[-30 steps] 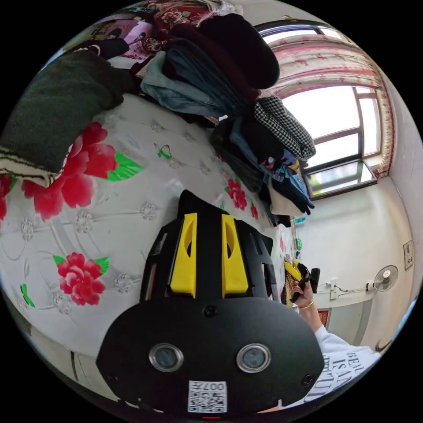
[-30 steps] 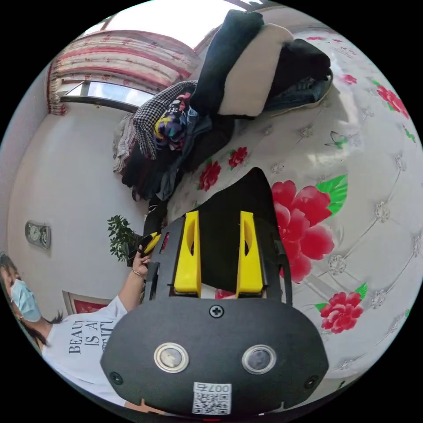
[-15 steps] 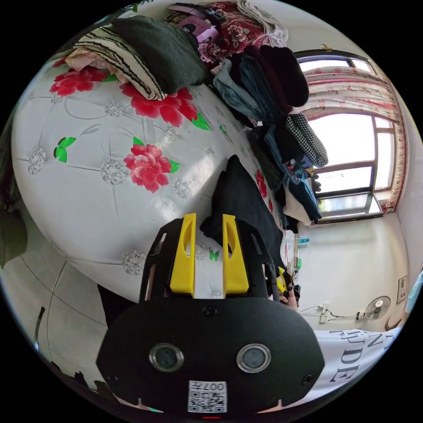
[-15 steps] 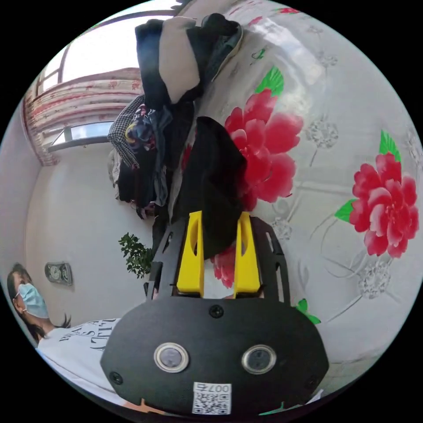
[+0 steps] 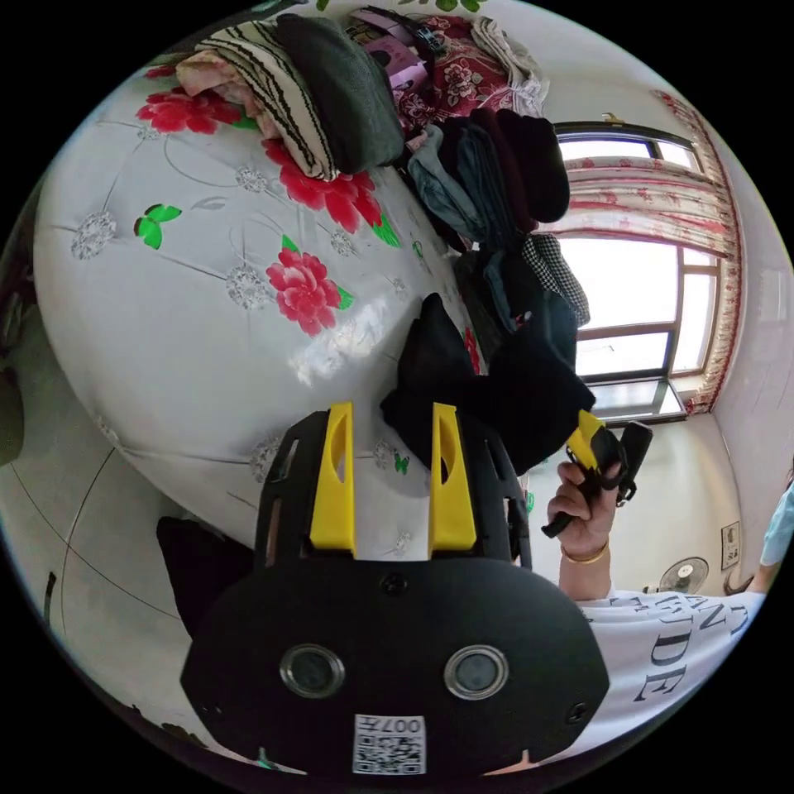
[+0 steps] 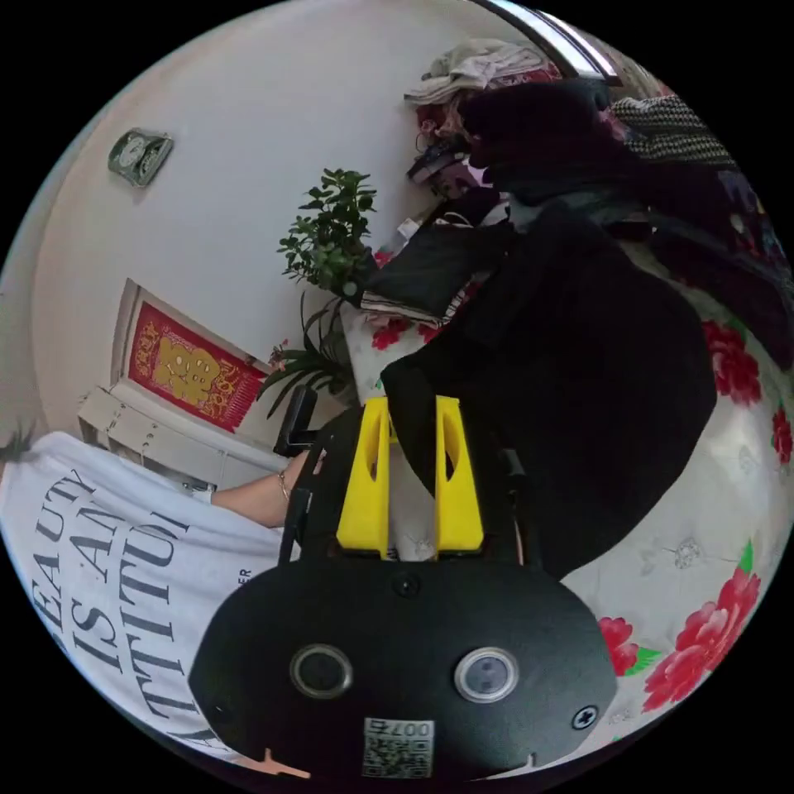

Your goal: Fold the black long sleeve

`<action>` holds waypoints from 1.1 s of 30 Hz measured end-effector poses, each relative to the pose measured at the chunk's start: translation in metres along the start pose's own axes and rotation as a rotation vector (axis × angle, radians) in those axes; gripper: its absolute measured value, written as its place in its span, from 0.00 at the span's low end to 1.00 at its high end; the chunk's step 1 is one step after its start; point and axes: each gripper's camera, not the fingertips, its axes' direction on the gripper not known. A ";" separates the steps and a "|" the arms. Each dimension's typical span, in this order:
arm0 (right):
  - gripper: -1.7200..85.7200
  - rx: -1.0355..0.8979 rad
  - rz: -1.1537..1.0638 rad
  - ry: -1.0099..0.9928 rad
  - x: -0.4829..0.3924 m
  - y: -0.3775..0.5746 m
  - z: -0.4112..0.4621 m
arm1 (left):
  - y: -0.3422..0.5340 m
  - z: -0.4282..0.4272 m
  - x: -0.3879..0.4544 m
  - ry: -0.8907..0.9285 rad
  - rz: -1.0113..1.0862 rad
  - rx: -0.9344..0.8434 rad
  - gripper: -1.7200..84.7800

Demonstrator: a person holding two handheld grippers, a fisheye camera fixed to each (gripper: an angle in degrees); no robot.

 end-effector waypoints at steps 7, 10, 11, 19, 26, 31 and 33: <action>0.15 0.153 0.231 0.032 0.086 0.043 -0.036 | 0.016 -0.003 -0.023 0.109 0.006 -0.050 0.22; 0.16 0.249 0.437 0.061 0.147 0.076 -0.072 | 0.016 0.009 -0.022 0.157 0.032 -0.074 0.23; 0.17 0.260 0.474 0.037 0.160 0.081 -0.074 | 0.015 0.012 -0.021 0.162 0.042 -0.082 0.23; 0.16 0.178 0.698 -0.279 0.240 0.078 -0.005 | -0.008 0.066 -0.025 0.129 0.046 -0.181 0.14; 0.12 0.241 0.438 -0.319 0.165 -0.018 -0.041 | -0.042 0.002 0.021 0.303 0.211 0.019 0.12; 0.13 0.315 0.163 -0.383 0.061 -0.153 -0.043 | -0.105 -0.108 0.071 0.258 0.413 0.260 0.12; 0.13 0.320 0.145 -0.387 0.033 -0.201 -0.026 | -0.131 -0.139 0.070 0.193 0.405 0.327 0.12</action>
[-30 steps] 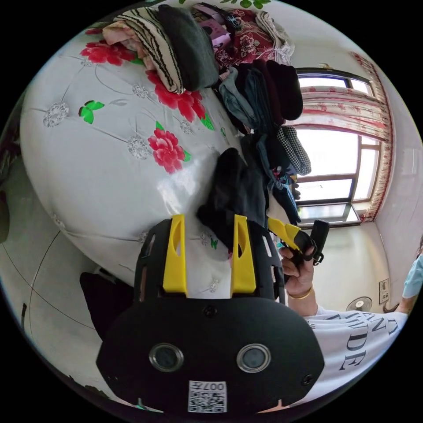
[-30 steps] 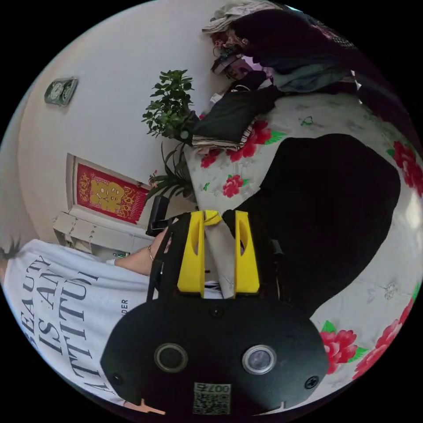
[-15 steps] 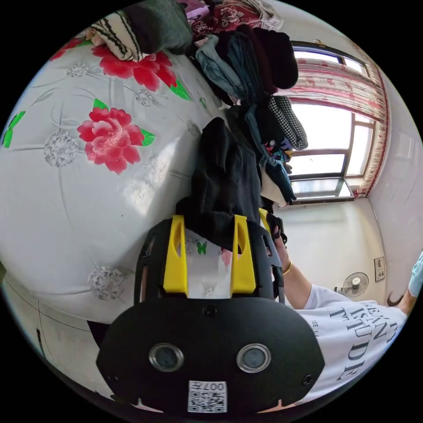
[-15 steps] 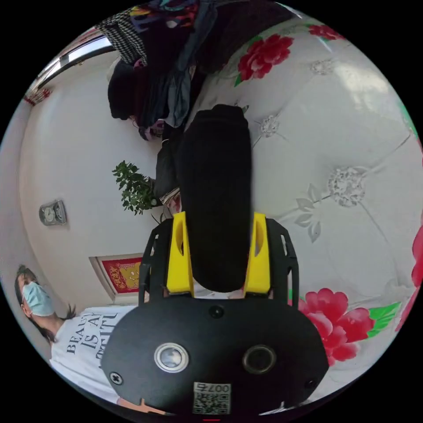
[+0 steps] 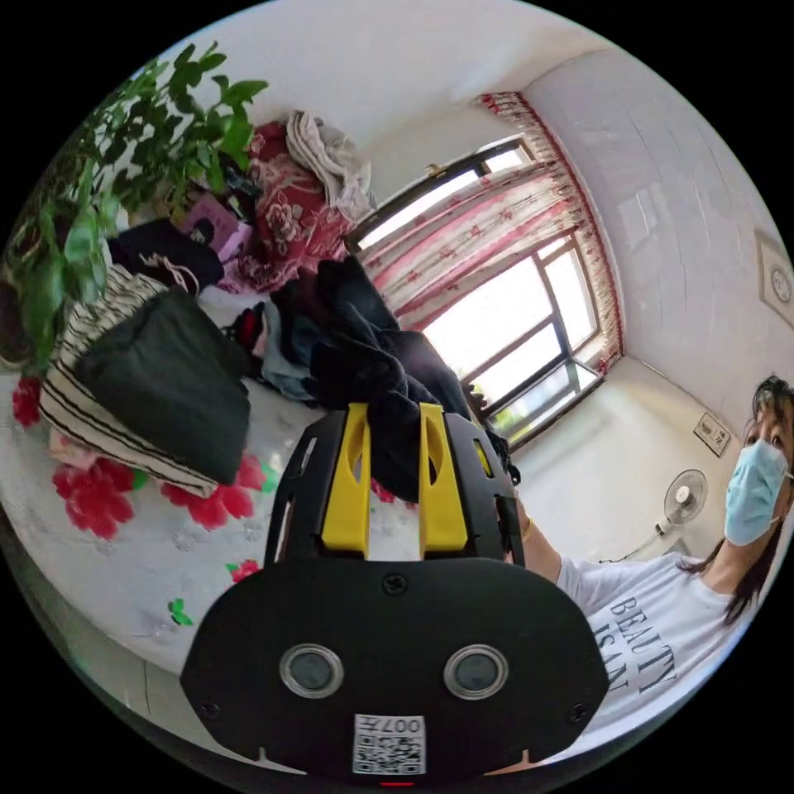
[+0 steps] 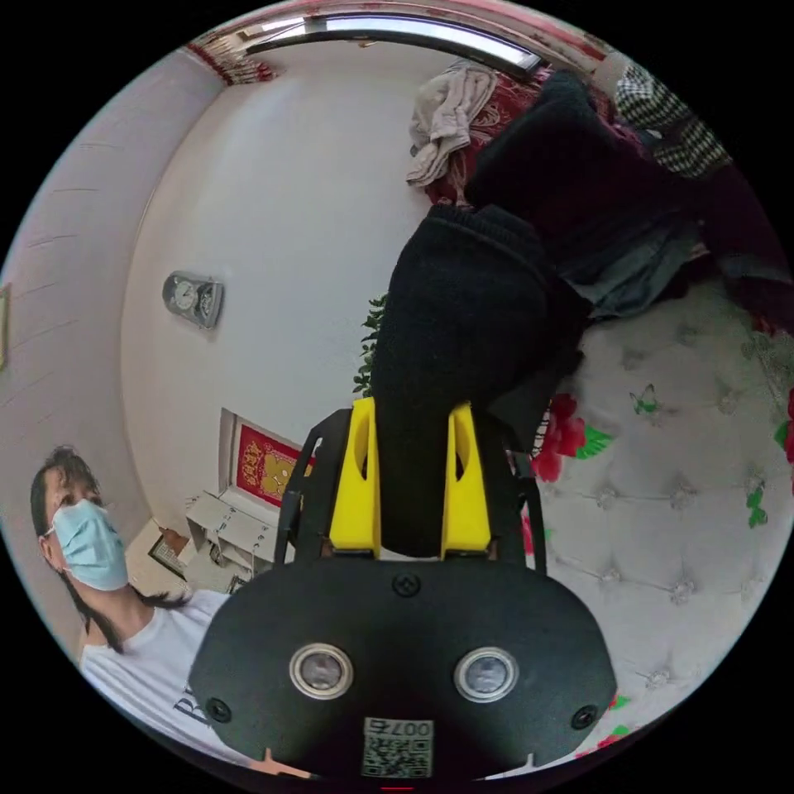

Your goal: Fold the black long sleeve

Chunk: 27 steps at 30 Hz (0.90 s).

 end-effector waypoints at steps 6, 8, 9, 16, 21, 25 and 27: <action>0.14 -0.153 0.033 0.305 0.009 -0.035 0.113 | 0.013 -0.020 -0.096 -0.504 -0.212 -0.022 0.13; 0.14 -0.232 0.001 0.365 0.023 -0.008 0.120 | 0.060 -0.013 -0.110 -0.538 -0.184 -0.049 0.13; 0.14 -0.283 -0.014 0.428 0.033 0.016 0.118 | 0.097 -0.003 -0.116 -0.575 -0.162 -0.097 0.13; 0.11 -0.652 -0.151 0.934 0.059 0.203 0.037 | 0.338 0.135 -0.074 -0.602 0.239 -0.639 0.11; 0.10 -0.831 -0.122 1.098 0.053 0.298 -0.002 | 0.450 0.222 -0.020 -0.591 0.595 -0.869 0.09; 0.09 -0.521 -0.099 1.091 0.037 0.326 -0.033 | 0.487 0.286 -0.006 -0.559 0.743 -0.946 0.11; 0.09 -0.410 -0.027 1.052 0.037 0.327 -0.055 | 0.498 0.311 -0.005 -0.541 0.766 -0.980 0.11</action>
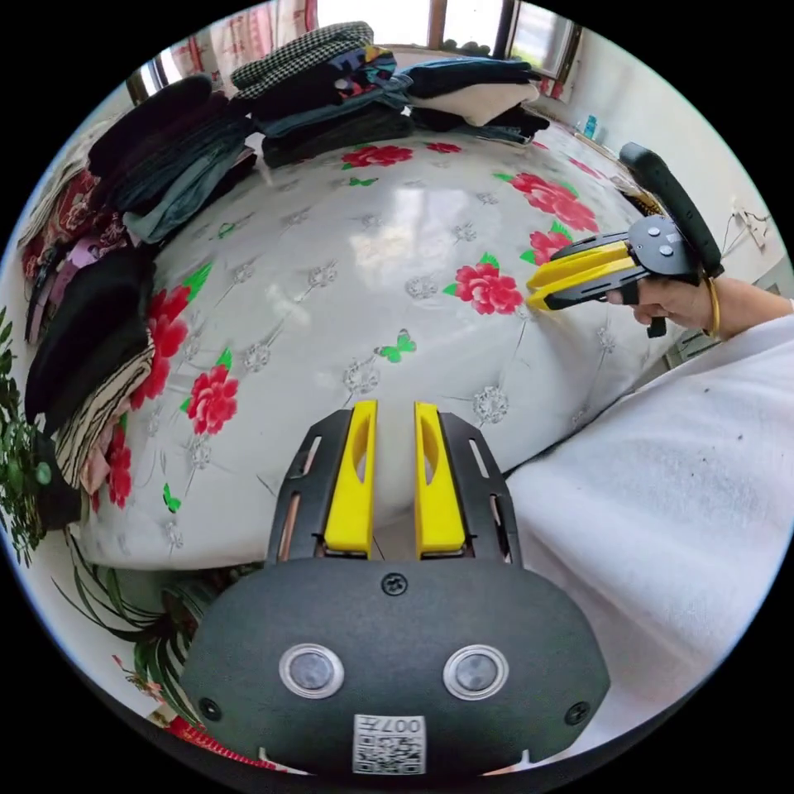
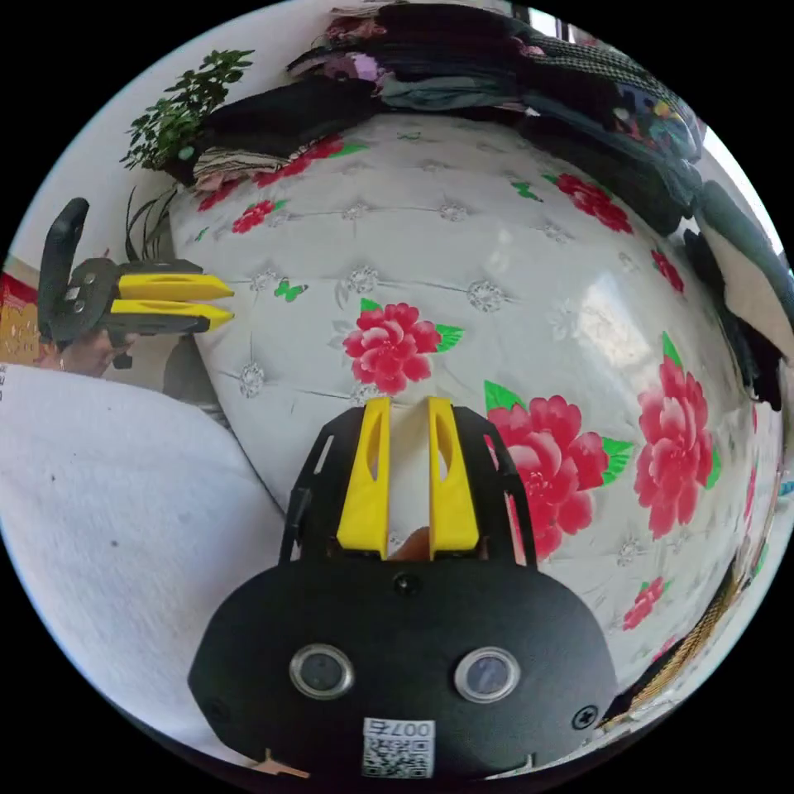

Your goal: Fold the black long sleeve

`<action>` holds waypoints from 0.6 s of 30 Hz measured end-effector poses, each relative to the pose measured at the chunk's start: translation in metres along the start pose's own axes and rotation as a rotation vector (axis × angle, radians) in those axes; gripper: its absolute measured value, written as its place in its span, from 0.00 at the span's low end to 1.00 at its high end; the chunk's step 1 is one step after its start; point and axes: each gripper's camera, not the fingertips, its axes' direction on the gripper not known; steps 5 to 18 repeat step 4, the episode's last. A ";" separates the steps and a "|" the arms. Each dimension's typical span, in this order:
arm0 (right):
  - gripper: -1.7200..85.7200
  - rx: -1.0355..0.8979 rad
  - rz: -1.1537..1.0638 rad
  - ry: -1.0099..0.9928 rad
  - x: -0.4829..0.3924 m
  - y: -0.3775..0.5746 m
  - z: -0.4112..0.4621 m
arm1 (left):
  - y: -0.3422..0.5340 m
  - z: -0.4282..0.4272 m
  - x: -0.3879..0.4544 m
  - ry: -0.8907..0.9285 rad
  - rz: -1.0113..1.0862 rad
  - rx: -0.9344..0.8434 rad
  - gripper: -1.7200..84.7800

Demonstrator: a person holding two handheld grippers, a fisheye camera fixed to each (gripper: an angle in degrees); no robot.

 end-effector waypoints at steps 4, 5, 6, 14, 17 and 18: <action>0.09 0.075 0.207 -0.139 0.058 0.035 -0.029 | -0.031 0.041 0.026 -0.046 0.029 -0.069 0.10; 0.09 0.075 0.207 -0.139 0.058 0.035 -0.029 | -0.031 0.041 0.026 -0.046 0.029 -0.069 0.10; 0.09 0.075 0.207 -0.139 0.058 0.035 -0.029 | -0.031 0.041 0.026 -0.046 0.029 -0.069 0.10; 0.09 0.075 0.207 -0.139 0.058 0.035 -0.029 | -0.031 0.041 0.026 -0.046 0.029 -0.069 0.10; 0.09 0.075 0.207 -0.139 0.058 0.035 -0.029 | -0.031 0.041 0.026 -0.046 0.029 -0.069 0.10; 0.09 0.075 0.207 -0.139 0.058 0.035 -0.029 | -0.031 0.041 0.026 -0.046 0.029 -0.069 0.10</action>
